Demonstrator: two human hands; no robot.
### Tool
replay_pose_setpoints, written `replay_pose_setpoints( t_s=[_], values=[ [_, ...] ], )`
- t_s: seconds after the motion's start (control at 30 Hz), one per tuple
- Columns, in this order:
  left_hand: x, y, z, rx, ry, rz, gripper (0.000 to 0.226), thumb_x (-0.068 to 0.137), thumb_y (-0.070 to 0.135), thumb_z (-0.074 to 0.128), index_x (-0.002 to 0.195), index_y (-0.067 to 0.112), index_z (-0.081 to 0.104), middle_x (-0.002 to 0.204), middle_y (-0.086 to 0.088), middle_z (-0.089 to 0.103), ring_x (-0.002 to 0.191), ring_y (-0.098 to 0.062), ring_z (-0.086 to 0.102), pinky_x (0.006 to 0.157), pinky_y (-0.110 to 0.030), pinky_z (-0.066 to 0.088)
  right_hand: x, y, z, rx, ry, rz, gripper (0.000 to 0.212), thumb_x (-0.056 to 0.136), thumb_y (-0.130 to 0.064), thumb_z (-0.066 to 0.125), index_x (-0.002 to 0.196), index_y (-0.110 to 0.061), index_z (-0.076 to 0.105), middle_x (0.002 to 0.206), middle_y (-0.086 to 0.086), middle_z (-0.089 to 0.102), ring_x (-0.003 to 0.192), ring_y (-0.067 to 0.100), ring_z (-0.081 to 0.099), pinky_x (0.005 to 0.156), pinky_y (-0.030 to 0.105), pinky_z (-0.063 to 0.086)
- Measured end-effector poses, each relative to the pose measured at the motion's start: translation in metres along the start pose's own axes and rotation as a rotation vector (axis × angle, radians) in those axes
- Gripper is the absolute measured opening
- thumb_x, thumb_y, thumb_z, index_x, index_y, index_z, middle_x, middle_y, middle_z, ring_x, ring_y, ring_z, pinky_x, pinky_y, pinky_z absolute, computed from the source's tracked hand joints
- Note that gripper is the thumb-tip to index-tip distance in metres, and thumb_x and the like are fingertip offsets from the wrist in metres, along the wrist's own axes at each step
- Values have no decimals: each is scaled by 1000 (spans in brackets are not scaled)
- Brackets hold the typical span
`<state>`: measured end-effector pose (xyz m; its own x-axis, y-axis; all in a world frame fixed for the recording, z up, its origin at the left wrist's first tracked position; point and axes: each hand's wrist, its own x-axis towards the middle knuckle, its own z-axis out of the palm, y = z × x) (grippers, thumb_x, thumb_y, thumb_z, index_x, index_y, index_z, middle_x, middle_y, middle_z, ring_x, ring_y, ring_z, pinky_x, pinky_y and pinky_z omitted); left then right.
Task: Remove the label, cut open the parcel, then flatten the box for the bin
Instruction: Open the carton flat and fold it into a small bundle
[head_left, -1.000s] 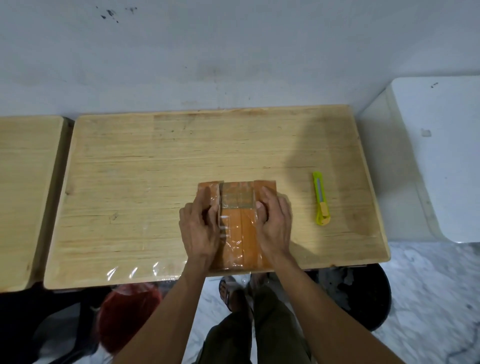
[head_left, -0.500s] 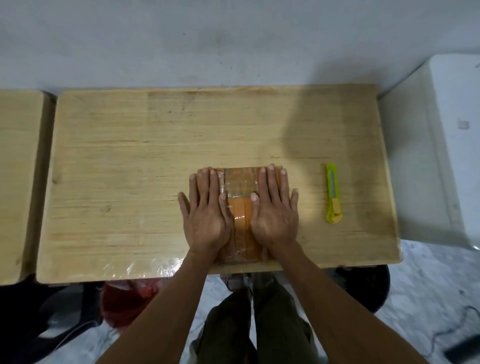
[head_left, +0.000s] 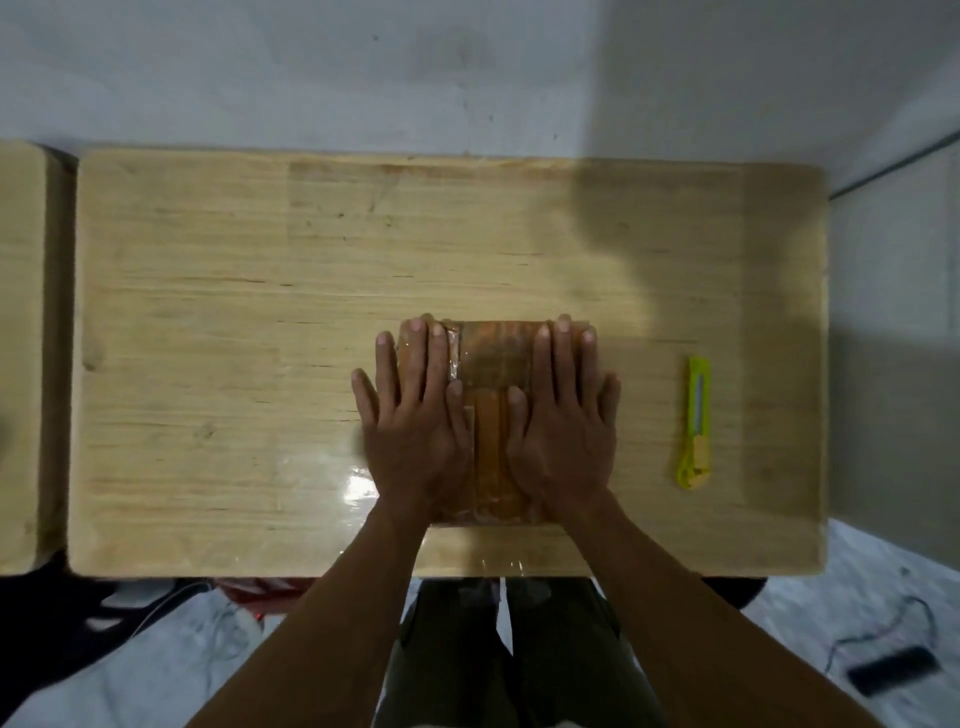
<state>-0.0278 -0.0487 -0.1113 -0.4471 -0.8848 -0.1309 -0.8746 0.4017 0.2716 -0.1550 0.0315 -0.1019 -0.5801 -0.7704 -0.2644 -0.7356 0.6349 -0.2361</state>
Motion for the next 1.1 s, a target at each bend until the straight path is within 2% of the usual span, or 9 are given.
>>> replay_pose_setpoints(
  t_s=[0.2, 0.5, 0.63, 0.73, 0.83, 0.93, 1.03, 1.1],
  values=[
    [3, 0, -1, 44, -78, 6, 61, 102, 40, 23, 160, 24, 16, 168, 5, 7, 156, -26, 2, 121, -59, 12, 4, 1, 3, -7, -56, 5, 70, 100, -46, 29, 158, -20, 1, 166, 2, -8, 153, 22, -11, 120, 58, 6],
    [-2, 2, -2, 5, -46, -14, 57, 103, 40, 29, 159, 29, 21, 168, 1, 13, 155, -25, 6, 121, -60, 13, -1, 0, 0, 30, -6, 4, 66, 101, -44, 27, 158, -21, 4, 167, 1, -4, 153, 21, -9, 120, 57, 7],
    [-6, 6, -3, 15, 3, -71, 53, 106, 42, 27, 158, 36, 20, 167, -10, 13, 155, -27, 5, 121, -59, 11, -4, 2, -3, 74, 83, 26, 57, 103, -42, 27, 157, -28, 15, 167, 6, 5, 153, 24, 3, 120, 53, 13],
    [-7, 8, -6, -70, -52, -110, 52, 107, 44, 21, 158, 42, 11, 169, -6, 6, 155, -25, -3, 122, -59, 2, -7, -2, -1, 94, 148, 178, 54, 102, -48, 31, 154, -34, 25, 163, 9, 19, 147, 29, 20, 115, 51, 22],
    [-8, 9, -10, -102, -17, -44, 52, 106, 41, 23, 158, 35, 21, 164, -17, 18, 150, -34, 15, 120, -58, 13, -12, -10, 1, 99, 215, 284, 52, 100, -50, 36, 151, -35, 34, 150, 11, 39, 129, 34, 37, 101, 48, 33],
    [-8, 6, -13, -160, 26, 32, 53, 104, 39, 24, 155, 26, 34, 151, -25, 33, 125, -39, 37, 105, -47, 30, -10, -9, 6, 170, 274, 230, 52, 99, -46, 42, 148, -27, 42, 139, 20, 46, 117, 38, 45, 92, 47, 39],
    [-9, 14, -22, -312, 70, -73, 46, 105, 38, 35, 149, 30, 44, 146, -22, 38, 117, -37, 45, 94, -42, 39, -8, -6, 6, 303, 359, 248, 55, 97, -46, 48, 145, -20, 47, 130, 20, 49, 112, 38, 47, 93, 46, 40],
    [-12, 22, -32, -399, 71, -169, 42, 104, 40, 44, 146, 36, 47, 146, -17, 37, 115, -35, 55, 86, -39, 47, -9, -3, -1, 393, 333, 269, 61, 94, -52, 48, 147, -22, 43, 131, 18, 47, 117, 36, 44, 98, 48, 41]
  ],
)
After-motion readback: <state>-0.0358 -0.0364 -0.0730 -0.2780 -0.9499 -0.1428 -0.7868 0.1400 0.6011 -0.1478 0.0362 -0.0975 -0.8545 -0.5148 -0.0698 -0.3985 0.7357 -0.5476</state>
